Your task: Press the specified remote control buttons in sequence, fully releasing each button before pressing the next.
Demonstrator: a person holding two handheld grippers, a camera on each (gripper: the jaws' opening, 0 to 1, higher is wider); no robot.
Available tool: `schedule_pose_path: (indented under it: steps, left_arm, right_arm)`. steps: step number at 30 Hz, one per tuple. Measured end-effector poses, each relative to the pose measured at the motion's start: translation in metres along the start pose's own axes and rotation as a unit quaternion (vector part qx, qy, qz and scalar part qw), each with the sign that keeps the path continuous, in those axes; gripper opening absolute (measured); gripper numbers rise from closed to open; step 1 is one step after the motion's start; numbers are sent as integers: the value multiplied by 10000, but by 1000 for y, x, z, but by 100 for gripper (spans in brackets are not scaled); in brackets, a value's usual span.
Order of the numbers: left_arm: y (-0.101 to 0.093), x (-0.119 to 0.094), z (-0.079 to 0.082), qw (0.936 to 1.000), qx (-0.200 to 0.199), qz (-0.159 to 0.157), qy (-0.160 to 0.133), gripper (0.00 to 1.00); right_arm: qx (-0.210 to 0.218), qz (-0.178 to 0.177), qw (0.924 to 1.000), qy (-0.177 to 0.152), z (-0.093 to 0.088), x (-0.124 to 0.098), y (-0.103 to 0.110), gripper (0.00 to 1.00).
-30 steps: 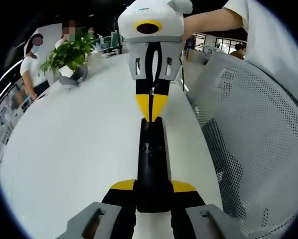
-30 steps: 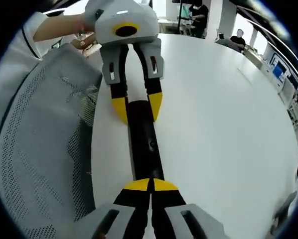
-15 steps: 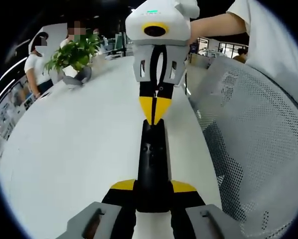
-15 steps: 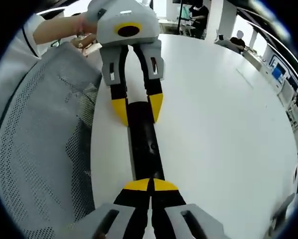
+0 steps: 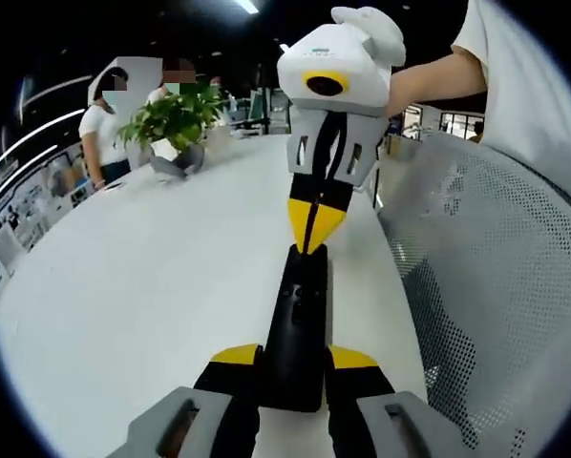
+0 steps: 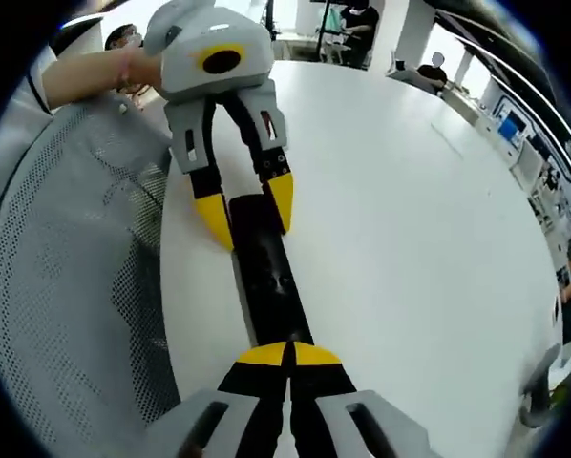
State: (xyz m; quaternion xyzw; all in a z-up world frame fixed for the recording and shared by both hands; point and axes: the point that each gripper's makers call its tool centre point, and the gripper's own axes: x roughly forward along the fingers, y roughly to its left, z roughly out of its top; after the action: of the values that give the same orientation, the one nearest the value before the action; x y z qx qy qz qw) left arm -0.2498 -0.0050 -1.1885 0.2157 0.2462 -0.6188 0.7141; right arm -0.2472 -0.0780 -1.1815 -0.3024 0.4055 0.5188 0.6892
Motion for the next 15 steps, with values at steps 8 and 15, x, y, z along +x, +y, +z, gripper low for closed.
schedule_pose_path:
  steps: [8,15]
  left_arm:
    - [-1,1,0,10000,-40,-22,-43,24]
    - [-1,2,-1,9999,-89,-52,-64,24]
  right_arm:
    - [103,210,9995,-226,7,1,3,0]
    - [-247,293,9992,-57,11,6,1,0]
